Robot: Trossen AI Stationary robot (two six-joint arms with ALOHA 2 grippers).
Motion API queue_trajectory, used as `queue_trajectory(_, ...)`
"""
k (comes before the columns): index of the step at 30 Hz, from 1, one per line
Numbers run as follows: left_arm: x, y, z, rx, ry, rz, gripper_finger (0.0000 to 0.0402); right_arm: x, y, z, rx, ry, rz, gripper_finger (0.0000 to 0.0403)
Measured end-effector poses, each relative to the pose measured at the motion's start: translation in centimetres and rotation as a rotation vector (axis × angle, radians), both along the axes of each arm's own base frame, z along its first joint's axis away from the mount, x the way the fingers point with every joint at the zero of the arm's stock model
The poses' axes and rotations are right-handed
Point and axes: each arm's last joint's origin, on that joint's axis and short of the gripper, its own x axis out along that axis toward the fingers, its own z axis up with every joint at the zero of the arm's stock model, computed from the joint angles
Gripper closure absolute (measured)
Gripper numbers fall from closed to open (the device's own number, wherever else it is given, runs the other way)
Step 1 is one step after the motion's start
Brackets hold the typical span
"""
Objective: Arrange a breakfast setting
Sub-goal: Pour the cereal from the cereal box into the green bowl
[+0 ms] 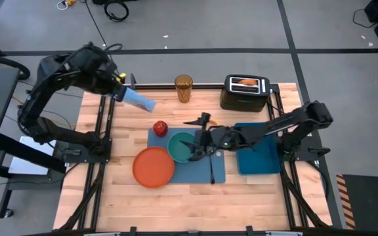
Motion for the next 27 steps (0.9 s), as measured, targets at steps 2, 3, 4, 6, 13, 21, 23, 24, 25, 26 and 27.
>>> queue_trajectory(2, -0.2, -0.6, 0.8, -0.013, -0.052, -0.027, 0.0398, 1.3, -0.5, -1.0, -0.032, -0.02, 0.013, 0.0045)
queue_trajectory(3, -0.2, -0.8, 1.1, -0.016, -0.072, -0.045, 0.0398, 1.9, -0.8, -1.6, -0.059, -0.022, 0.009, 0.0037)
queue_trajectory(4, -0.2, -1.0, 1.4, -0.022, -0.089, -0.061, 0.0398, 2.5, -1.2, -2.2, -0.082, -0.031, -0.003, 0.003)
queue_trajectory(6, -0.2, -1.4, 1.8, -0.036, -0.119, -0.094, 0.0398, 3.5, -2.1, -3.1, -0.115, -0.056, -0.049, 0.0018)
queue_trajectory(13, -0.1, -2.5, 2.3, -0.077, -0.169, -0.169, 0.0398, 5.5, -6.4, -5.9, -0.083, -0.119, -0.107, 0.0004)
queue_trajectory(21, 0.5, -2.9, 2.8, -0.109, -0.247, -0.21, 0.0398, 6.9, -9.8, -8.4, -0.044, -0.224, -0.01, 0.0004)
queue_trajectory(23, 0.6, -2.9, 3.1, -0.102, -0.287, -0.224, 0.0398, 7.0, -10.2, -8.7, -0.037, -0.24, 0.026, 0.0004)
queue_trajectory(24, 0.6, -2.9, 3.2, -0.097, -0.303, -0.228, 0.0398, 7.1, -10.3, -8.8, -0.036, -0.25, 0.034, 0.0004)
queue_trajectory(25, 0.6, -2.9, 3.3, -0.094, -0.318, -0.232, 0.0398, 7.1, -10.4, -8.8, -0.037, -0.25, 0.035, 0.0004)
queue_trajectory(26, 0.7, -2.9, 3.4, -0.091, -0.33, -0.237, 0.0398, 7.1, -10.4, -8.7, -0.039, -0.266, 0.035, 0.0004)
queue_trajectory(27, 0.7, -2.9, 3.5, -0.089, -0.34, -0.241, 0.0398, 7.0, -10.4, -8.4, -0.042, -0.294, 0.035, 0.0004)
